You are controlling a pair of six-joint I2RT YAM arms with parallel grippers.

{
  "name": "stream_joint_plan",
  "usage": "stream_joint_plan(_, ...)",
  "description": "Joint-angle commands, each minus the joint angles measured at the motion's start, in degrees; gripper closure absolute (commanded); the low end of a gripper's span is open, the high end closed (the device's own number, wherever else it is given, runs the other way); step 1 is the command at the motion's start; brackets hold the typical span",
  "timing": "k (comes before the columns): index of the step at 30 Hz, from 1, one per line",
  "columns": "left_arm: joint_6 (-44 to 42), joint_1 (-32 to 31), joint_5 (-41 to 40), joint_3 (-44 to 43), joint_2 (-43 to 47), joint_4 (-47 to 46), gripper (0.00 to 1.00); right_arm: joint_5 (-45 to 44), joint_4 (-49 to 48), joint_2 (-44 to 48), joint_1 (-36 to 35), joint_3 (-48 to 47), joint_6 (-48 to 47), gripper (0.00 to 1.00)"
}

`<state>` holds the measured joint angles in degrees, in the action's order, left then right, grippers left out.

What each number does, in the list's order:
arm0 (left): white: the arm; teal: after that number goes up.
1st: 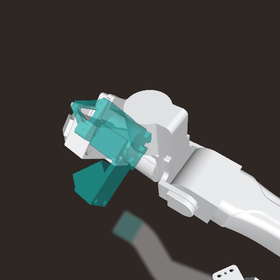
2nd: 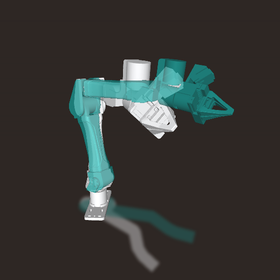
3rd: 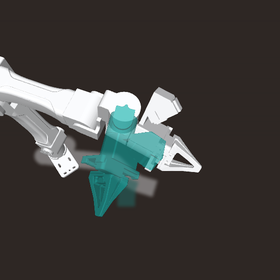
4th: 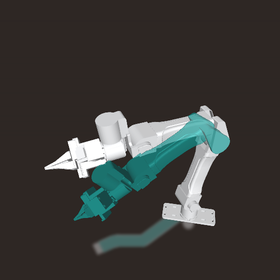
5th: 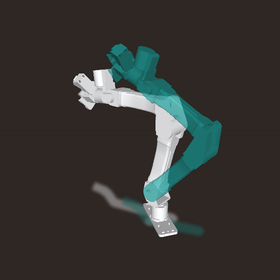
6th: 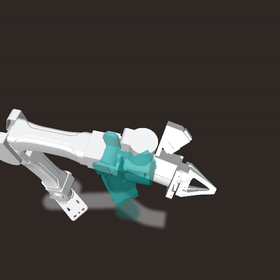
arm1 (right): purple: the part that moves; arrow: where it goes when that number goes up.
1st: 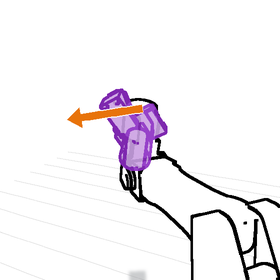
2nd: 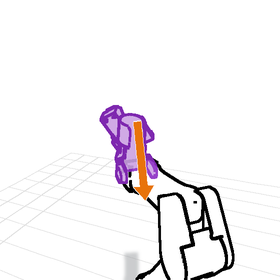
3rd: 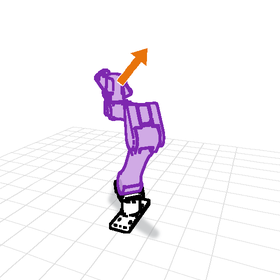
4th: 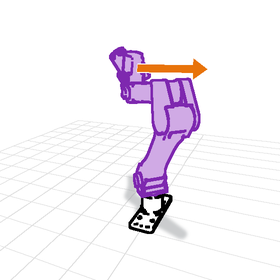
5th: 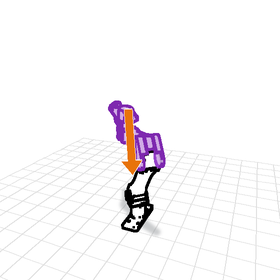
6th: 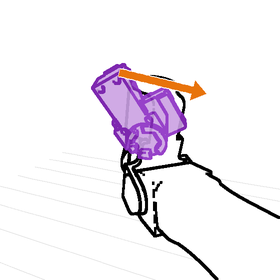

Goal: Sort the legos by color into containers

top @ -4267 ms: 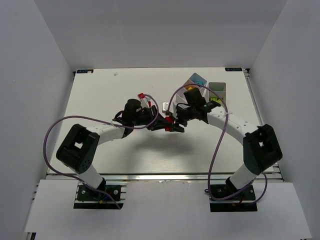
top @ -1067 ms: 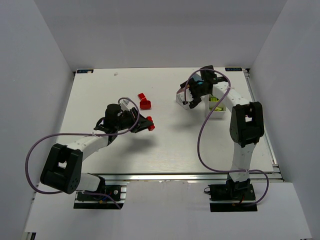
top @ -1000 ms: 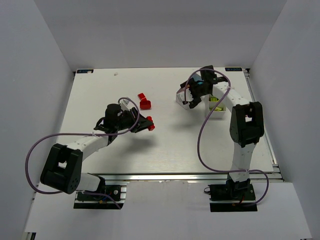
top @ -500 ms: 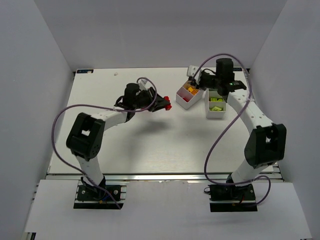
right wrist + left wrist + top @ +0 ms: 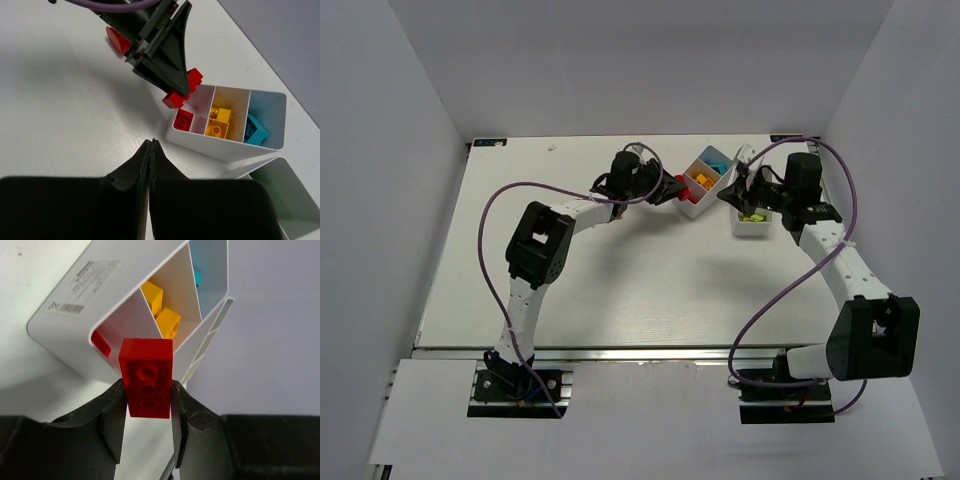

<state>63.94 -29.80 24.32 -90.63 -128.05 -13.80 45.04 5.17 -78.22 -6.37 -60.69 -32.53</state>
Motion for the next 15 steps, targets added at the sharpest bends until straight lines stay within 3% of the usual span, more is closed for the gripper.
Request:
stream_joint_plan(1,3.3,-0.9,-3.9,-4.0,-0.3,-0.5,0.82,2.4,-4.6,3.2,0.8,1.4,4.0,1.00)
stream_joint_plan(5,4.3,-1.7,-6.7,-6.7,-1.6,1.4,0.78,3.1,-6.7,4.7,1.5,3.6,4.8,1.00)
stream_joint_plan(15,5.4,-3.6,-9.7,-9.5,-3.5,5.7,0.55,4.4,-8.2,6.1,2.9,5.7,6.2,1.00)
